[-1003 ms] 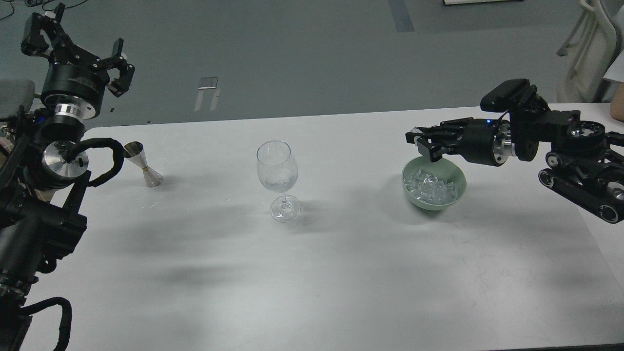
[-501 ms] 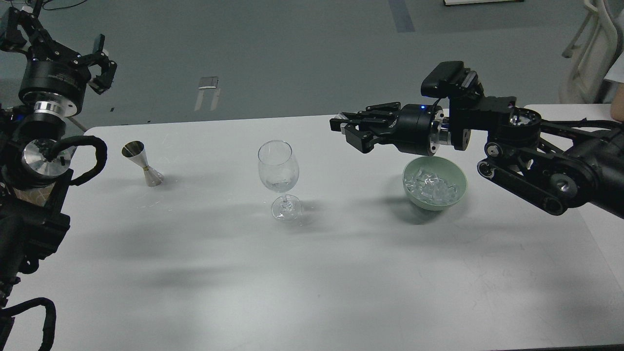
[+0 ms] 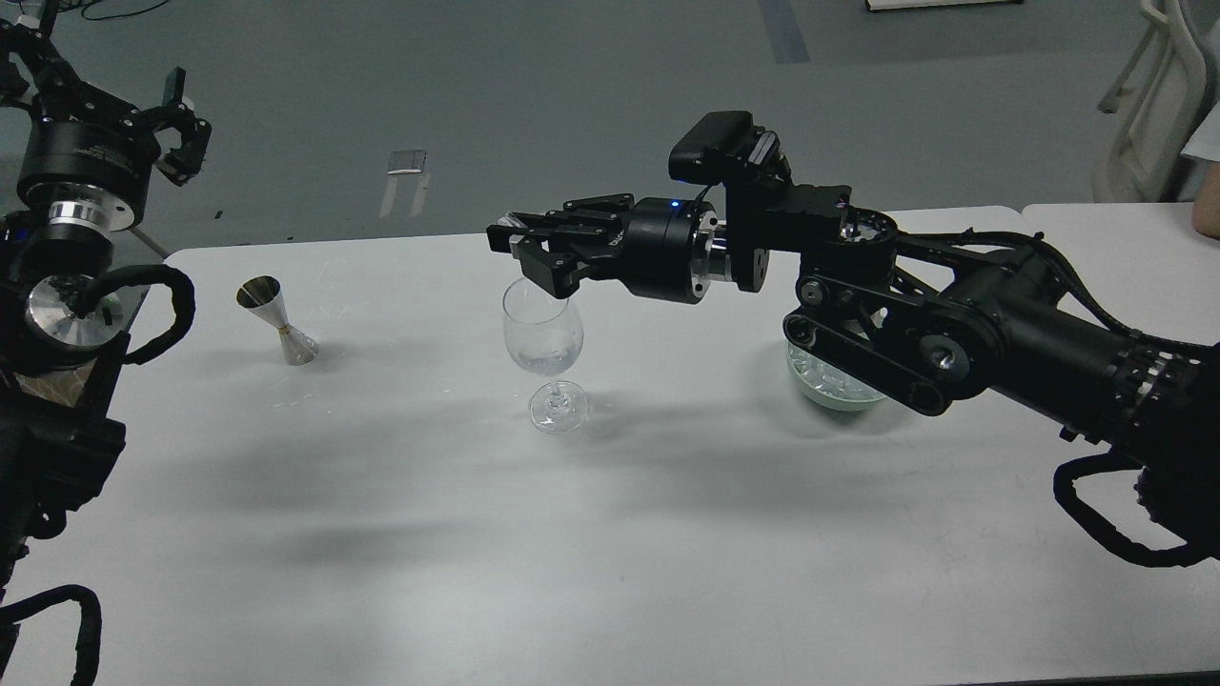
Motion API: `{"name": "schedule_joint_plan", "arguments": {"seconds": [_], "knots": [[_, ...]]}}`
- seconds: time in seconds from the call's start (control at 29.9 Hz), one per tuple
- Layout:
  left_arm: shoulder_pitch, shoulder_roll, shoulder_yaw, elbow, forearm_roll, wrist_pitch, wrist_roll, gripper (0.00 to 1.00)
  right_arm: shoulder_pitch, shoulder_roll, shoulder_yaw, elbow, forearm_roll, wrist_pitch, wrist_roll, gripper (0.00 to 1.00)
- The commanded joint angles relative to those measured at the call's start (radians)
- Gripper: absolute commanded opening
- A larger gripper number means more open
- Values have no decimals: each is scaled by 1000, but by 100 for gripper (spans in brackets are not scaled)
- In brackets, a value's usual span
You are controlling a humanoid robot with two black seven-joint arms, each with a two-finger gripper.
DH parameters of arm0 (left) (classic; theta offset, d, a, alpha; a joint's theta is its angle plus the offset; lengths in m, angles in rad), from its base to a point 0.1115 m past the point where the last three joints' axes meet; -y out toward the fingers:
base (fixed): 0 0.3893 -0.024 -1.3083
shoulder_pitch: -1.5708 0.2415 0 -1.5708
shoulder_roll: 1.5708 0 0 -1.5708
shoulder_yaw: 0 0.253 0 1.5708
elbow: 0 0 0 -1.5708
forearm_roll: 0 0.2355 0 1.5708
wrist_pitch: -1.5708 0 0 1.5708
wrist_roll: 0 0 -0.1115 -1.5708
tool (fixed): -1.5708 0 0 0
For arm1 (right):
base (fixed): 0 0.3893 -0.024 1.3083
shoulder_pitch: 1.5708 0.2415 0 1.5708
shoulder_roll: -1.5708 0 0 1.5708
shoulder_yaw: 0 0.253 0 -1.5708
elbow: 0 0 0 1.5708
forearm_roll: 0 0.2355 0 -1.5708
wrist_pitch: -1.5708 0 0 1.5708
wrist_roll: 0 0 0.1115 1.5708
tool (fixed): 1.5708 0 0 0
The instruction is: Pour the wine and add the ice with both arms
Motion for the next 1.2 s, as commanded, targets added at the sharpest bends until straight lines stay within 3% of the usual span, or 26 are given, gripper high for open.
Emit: {"name": "schedule_joint_plan", "arguments": {"seconds": [0.0, 0.3, 0.64, 1.17], "knots": [[0, -1, -2, 0, -2, 0, -1, 98, 19, 35, -9, -43, 0, -5, -1, 16], [0, -1, -2, 0, -2, -1, 1, 98, 20, 22, -18, -23, 2, -3, -1, 18], [0, -11, -1, 0, -2, 0, 1, 98, 2, -104, -50, 65, 5, -3, 2, 18], [0, -2, -1, 0, -2, -1, 1, 98, -12, -101, -62, 81, 5, -3, 2, 21]]}}
